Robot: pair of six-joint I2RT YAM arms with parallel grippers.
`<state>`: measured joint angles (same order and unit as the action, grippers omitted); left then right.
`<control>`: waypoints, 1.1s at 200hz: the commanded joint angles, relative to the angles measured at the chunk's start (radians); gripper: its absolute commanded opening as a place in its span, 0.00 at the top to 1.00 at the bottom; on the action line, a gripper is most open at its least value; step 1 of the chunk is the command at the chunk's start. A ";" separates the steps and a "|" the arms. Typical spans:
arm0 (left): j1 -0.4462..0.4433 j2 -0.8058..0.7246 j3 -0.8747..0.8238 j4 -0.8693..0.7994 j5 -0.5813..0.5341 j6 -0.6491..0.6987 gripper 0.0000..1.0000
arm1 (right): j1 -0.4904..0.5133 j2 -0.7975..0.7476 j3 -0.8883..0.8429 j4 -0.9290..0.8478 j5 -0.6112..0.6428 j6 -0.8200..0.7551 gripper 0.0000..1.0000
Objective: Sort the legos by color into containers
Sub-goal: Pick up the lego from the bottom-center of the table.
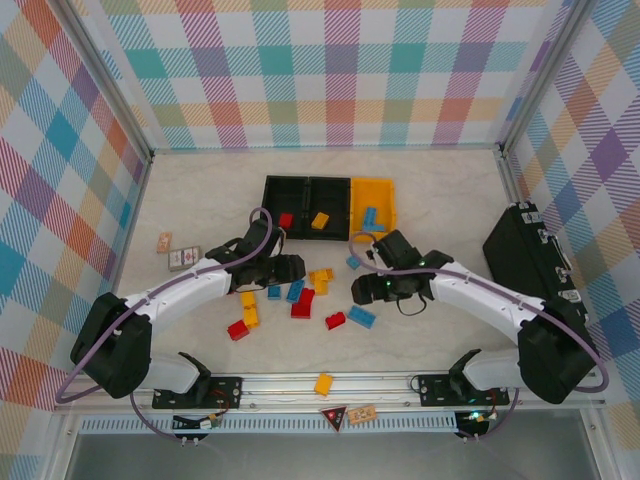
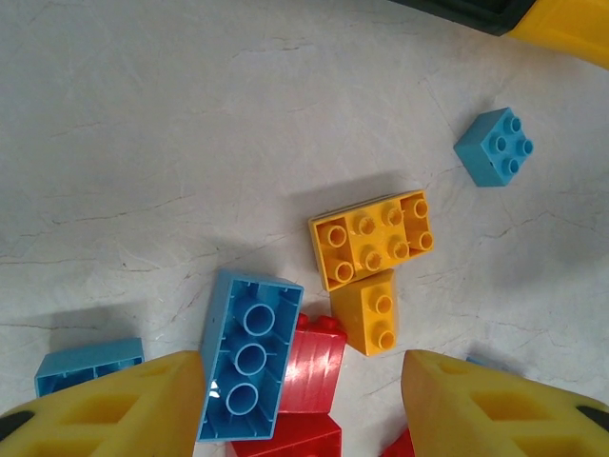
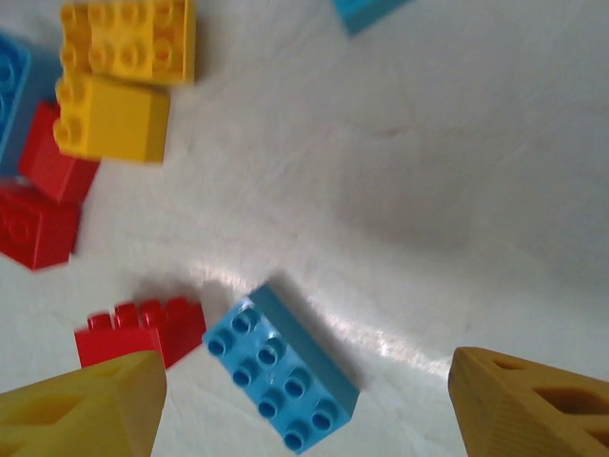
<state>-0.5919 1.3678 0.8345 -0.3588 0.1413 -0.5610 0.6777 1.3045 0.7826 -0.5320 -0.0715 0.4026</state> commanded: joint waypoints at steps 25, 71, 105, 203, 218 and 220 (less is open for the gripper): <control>-0.010 -0.016 -0.036 0.018 0.044 -0.003 0.43 | 0.055 0.022 -0.098 0.124 -0.084 0.017 0.23; -0.011 -0.018 -0.041 0.018 0.041 -0.004 0.43 | 0.113 0.065 -0.098 0.125 -0.038 0.009 0.29; -0.011 -0.001 -0.041 0.030 0.043 -0.012 0.43 | 0.166 0.110 -0.074 0.085 0.032 0.002 0.35; -0.010 -0.011 -0.053 0.033 0.034 -0.013 0.43 | 0.240 0.141 -0.004 -0.026 0.271 0.074 0.70; -0.011 -0.012 -0.054 0.036 0.032 -0.012 0.43 | 0.230 0.118 0.030 -0.060 0.295 0.070 0.78; -0.011 -0.011 -0.054 0.037 0.032 -0.013 0.43 | 0.227 0.114 0.034 -0.063 0.298 0.070 0.79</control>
<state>-0.5919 1.3682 0.7944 -0.3367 0.1680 -0.5617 0.9157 1.4704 0.7502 -0.5186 0.1547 0.4572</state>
